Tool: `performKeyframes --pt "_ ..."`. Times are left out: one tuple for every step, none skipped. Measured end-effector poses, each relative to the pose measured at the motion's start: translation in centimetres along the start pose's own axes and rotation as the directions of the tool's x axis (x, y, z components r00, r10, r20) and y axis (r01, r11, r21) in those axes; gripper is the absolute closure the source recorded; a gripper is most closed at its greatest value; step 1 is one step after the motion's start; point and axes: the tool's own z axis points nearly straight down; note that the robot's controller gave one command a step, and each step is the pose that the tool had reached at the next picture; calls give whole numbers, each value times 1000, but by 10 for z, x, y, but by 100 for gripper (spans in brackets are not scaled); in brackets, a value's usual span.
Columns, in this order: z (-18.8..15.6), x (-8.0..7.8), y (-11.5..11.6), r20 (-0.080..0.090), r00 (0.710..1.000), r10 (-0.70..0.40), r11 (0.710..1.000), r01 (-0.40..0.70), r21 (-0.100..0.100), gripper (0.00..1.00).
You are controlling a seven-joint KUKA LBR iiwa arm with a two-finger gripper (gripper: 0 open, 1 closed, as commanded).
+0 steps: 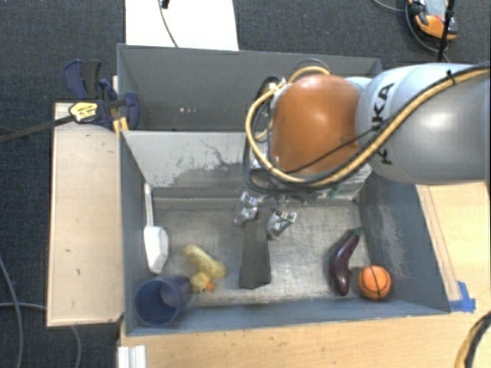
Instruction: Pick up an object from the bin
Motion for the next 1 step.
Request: performKeyframes --pt "-9 0 1 -1 1000 2 1000 -2 -1 100"
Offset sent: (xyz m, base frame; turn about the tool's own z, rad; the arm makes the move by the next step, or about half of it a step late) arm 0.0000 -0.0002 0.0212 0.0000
